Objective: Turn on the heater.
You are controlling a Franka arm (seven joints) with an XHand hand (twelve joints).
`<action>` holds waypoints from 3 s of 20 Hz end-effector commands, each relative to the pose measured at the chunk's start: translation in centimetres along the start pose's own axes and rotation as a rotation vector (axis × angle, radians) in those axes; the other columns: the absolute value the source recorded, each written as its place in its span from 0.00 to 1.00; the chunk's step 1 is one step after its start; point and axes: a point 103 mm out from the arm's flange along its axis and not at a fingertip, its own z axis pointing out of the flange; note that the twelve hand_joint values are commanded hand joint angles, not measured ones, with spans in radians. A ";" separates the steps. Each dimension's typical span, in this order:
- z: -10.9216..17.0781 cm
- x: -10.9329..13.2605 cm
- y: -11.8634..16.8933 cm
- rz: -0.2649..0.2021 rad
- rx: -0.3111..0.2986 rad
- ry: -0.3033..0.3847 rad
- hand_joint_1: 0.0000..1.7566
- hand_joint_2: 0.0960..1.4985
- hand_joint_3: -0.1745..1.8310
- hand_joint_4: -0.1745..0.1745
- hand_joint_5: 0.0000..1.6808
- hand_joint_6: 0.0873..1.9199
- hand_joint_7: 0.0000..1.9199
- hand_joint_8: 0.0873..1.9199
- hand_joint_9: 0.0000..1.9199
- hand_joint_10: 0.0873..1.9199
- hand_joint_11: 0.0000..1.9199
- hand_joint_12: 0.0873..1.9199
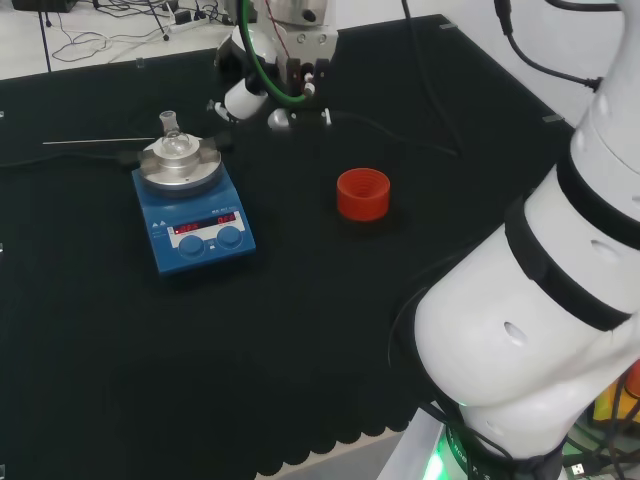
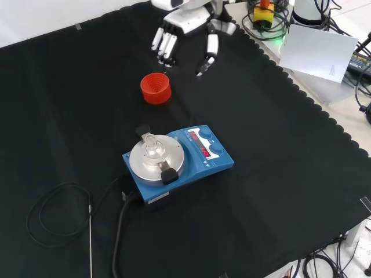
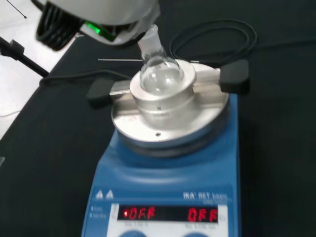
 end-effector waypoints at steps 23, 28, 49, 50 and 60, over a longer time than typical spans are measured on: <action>3.8 2.2 -7.2 0.036 0.316 -0.249 0.69 0.39 0.50 0.23 0.25 0.16 0.77 0.70 0.82 0.62 0.86 0.61; 4.4 2.9 -6.6 0.021 0.408 -0.267 0.81 0.29 0.70 0.30 0.24 0.16 0.80 0.83 0.84 0.75 0.81 0.75; 9.4 4.4 -5.8 -0.015 0.711 -0.254 0.83 0.26 0.77 0.43 0.20 0.09 0.82 0.86 0.86 0.77 0.80 0.77; 9.6 4.5 -5.7 -0.021 0.715 -0.256 0.83 0.26 0.77 0.44 0.20 0.08 0.82 0.86 0.86 0.77 0.80 0.78; 11.5 5.5 -4.9 -0.045 0.763 -0.286 0.84 0.26 0.77 0.46 0.21 0.06 0.82 0.86 0.86 0.77 0.80 0.78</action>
